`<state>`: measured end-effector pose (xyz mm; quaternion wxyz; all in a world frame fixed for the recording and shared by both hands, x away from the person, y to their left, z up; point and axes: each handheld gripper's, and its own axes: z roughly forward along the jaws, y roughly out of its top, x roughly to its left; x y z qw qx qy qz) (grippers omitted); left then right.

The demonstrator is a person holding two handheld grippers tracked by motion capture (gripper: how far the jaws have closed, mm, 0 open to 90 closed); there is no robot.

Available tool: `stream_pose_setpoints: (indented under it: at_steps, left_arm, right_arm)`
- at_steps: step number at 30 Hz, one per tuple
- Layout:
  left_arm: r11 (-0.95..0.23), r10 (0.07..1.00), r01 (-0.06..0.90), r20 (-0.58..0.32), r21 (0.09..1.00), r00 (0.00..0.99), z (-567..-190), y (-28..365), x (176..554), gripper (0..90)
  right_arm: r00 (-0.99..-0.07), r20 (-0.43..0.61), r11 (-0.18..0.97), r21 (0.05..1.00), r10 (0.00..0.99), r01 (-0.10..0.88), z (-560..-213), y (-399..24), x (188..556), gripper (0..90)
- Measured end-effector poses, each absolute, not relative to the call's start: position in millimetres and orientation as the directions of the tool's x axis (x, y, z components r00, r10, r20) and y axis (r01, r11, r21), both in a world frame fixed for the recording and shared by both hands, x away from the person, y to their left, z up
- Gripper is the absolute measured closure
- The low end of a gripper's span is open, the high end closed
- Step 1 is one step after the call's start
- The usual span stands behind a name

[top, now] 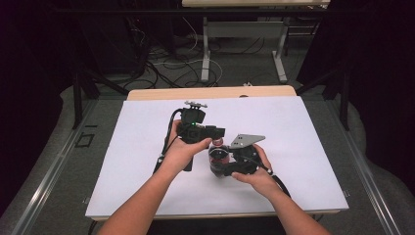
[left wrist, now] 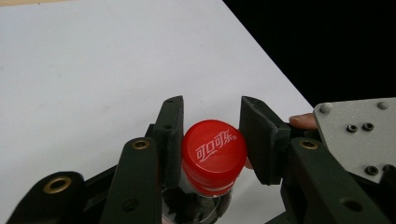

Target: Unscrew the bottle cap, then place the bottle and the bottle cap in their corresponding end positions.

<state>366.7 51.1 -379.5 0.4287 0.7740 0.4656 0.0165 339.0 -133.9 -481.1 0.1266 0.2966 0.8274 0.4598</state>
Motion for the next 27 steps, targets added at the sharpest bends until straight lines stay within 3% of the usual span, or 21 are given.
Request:
stream_pose_setpoints:
  at_steps: [11, 27]
  left_arm:
    - [-0.115, 0.760, 0.729, -0.412, 0.675, 0.502, -391, 91, 382, 61.4]
    - [-0.111, 0.798, 0.718, -0.369, 0.687, 0.476, -430, 132, 378, 61.5]
  right_arm:
    - [-0.755, 0.056, 0.372, 0.844, 0.653, 0.385, -486, -143, 351, 30.8]
    - [-0.692, 0.046, 0.326, 0.859, 0.720, 0.396, -482, -147, 381, 30.8]
